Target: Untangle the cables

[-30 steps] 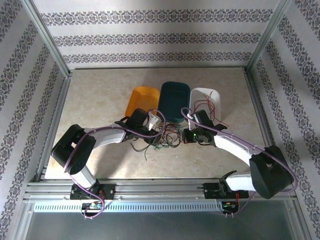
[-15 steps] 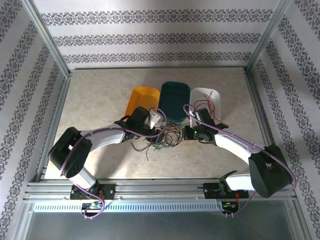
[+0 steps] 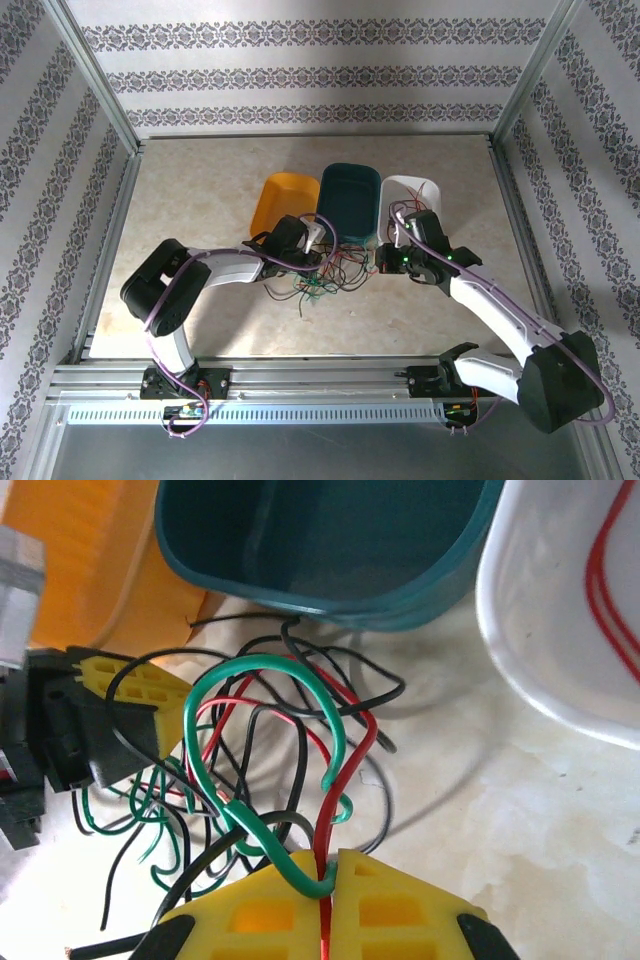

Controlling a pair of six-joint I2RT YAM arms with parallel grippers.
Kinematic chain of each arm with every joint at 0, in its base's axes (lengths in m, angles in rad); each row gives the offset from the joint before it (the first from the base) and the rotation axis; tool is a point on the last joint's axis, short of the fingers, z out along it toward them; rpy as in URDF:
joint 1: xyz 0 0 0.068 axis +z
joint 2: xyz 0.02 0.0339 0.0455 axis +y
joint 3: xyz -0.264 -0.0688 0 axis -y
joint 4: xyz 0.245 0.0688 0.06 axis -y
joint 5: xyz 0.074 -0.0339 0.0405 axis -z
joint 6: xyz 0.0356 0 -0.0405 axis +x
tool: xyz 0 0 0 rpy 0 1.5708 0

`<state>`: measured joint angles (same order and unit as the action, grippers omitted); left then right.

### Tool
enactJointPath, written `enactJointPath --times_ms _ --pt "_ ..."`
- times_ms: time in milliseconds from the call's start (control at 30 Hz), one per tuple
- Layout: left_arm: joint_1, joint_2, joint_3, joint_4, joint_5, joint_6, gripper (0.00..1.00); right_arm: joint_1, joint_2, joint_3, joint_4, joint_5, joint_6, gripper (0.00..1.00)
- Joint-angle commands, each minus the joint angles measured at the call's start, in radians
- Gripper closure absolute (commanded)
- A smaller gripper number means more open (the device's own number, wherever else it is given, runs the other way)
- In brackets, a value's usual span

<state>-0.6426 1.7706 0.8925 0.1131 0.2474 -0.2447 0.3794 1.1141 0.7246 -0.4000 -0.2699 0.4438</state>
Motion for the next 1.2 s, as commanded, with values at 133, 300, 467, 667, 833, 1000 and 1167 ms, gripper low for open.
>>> enactJointPath --times_ms 133,300,467,667,833,1000,1167 --pt "-0.013 -0.068 -0.041 -0.032 -0.212 -0.040 1.00 -0.069 -0.051 0.073 -0.110 0.119 -0.013 0.91" --pt "-0.033 -0.186 -0.062 0.035 0.026 0.015 0.70 -0.021 0.006 0.063 -0.095 0.022 -0.072 0.92" --pt "-0.049 -0.215 0.028 0.017 0.211 0.055 0.46 0.046 0.050 0.029 -0.029 -0.051 -0.079 0.92" --pt "-0.090 -0.068 0.178 -0.057 0.272 0.110 0.38 0.061 0.101 0.012 0.027 -0.121 -0.078 0.92" --pt "-0.094 0.029 0.223 -0.015 0.336 0.073 0.38 0.065 0.134 0.023 0.041 -0.117 -0.088 0.92" --pt "-0.095 0.088 0.251 -0.011 0.328 0.065 0.61 0.065 0.143 0.032 0.060 -0.121 -0.085 0.92" --pt "-0.095 0.137 0.252 0.079 0.280 -0.007 0.98 0.051 0.145 0.015 0.071 -0.134 -0.077 0.90"
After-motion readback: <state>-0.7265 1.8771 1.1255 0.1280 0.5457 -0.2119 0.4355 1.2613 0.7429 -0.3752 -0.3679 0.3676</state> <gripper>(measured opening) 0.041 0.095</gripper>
